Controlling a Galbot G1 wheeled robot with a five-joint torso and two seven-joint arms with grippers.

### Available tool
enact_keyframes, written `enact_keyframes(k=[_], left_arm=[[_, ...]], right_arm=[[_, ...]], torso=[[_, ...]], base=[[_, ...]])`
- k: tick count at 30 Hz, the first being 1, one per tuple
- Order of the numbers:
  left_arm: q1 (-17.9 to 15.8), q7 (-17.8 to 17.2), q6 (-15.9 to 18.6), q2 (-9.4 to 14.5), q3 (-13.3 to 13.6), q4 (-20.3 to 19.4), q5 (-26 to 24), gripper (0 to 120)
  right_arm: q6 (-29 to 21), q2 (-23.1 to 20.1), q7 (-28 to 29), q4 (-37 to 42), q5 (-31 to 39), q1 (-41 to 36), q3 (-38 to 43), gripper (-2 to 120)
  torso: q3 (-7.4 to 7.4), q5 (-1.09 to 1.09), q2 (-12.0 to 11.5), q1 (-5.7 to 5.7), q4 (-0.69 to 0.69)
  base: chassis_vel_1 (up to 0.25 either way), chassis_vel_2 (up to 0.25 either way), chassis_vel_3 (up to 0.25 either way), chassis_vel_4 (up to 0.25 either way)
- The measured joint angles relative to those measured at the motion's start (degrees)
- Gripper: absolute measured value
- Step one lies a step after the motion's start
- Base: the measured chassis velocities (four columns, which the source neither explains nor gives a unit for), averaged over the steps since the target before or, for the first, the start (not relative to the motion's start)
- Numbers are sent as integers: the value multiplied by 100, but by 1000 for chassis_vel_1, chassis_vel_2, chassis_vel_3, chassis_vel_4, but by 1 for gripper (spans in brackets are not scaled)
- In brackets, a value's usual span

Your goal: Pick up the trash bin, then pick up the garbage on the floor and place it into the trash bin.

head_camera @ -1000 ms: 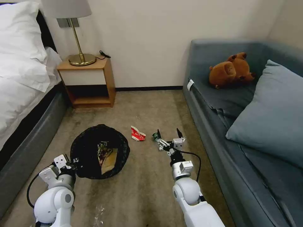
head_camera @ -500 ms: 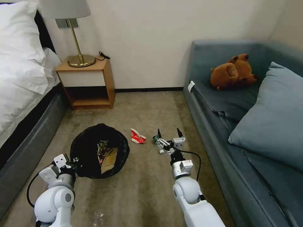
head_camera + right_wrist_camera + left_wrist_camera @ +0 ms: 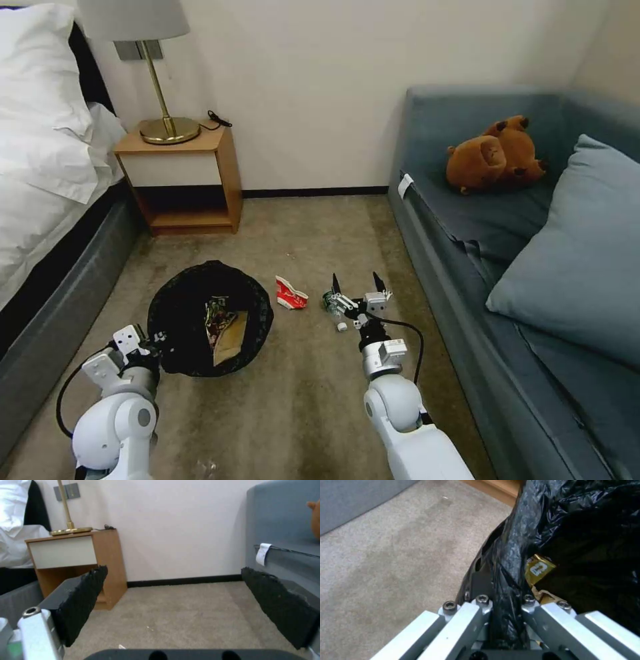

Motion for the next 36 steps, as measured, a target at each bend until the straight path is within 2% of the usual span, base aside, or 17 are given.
enact_keyframes(k=[36], left_arm=[[14, 23, -40, -15, 15, -5, 64, 1]], right_arm=[[23, 9, 3, 8, -11, -38, 18, 99]], torso=[[0, 0, 0, 0, 0]], base=[[-29, 25, 30, -26]])
